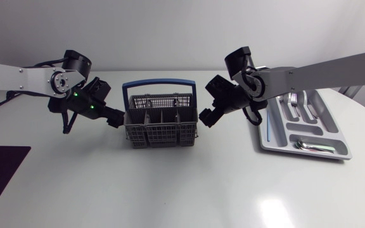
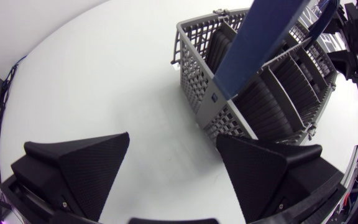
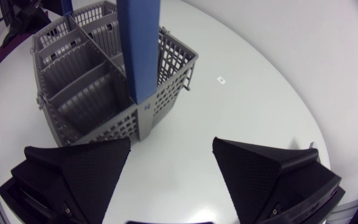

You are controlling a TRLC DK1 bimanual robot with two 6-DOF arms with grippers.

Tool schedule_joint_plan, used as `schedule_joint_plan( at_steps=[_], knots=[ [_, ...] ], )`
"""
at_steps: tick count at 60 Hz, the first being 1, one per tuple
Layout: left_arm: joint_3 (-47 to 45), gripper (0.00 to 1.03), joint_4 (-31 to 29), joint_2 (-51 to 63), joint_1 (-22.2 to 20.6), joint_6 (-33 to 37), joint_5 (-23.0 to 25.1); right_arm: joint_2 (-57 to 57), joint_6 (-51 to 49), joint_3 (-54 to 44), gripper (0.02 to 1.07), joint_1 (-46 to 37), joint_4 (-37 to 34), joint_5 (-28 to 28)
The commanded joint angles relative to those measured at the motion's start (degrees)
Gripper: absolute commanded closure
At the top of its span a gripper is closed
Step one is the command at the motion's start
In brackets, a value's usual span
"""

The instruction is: Unload the cutlery basket into the drawer organizer.

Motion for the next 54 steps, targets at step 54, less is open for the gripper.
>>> schedule_joint_plan(
  at_steps=[54],
  knots=[
    [-1.43, 0.05, 0.37, -1.06, -6.88, 0.17, -2.04, -2.79, 2.10, -3.94, 0.11, -1.04, -0.01, -2.61]
  ],
)
